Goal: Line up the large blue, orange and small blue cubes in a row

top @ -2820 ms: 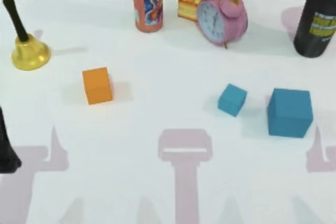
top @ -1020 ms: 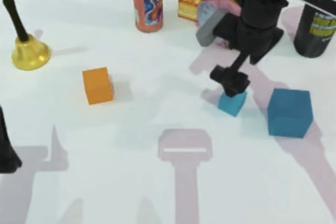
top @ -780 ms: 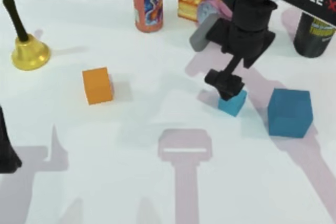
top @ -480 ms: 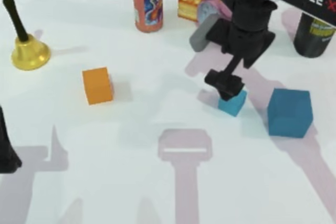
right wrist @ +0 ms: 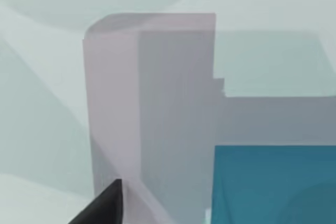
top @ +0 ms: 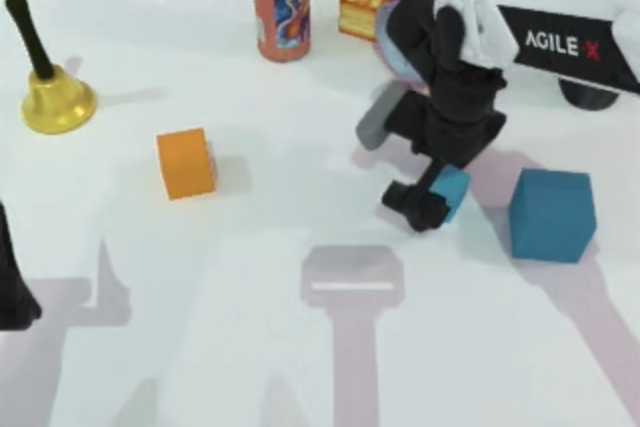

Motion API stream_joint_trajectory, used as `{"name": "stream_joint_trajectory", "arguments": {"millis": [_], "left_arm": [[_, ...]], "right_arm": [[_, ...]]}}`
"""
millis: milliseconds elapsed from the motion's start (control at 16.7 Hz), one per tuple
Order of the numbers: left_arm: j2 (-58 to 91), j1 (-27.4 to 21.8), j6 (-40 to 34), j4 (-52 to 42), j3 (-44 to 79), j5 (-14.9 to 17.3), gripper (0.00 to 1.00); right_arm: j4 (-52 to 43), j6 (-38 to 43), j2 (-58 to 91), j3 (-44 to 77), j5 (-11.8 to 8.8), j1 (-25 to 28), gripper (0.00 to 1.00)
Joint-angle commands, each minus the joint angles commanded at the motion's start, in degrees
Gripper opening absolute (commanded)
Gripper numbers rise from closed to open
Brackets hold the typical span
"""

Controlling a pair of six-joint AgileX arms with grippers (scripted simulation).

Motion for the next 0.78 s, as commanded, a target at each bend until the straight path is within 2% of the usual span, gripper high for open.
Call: {"name": "stream_joint_trajectory", "arguments": {"millis": [300,780], "left_arm": [[0.0,0.0,0.0,0.0,0.0,0.0,1.0],[0.0,0.0,0.0,0.0,0.0,0.0,1.0]], "right_arm": [[1.16,0.01,0.47,-1.01,0.01,0.03,1.0],[1.16,0.01,0.47,-1.01,0.01,0.03,0.4]]}}
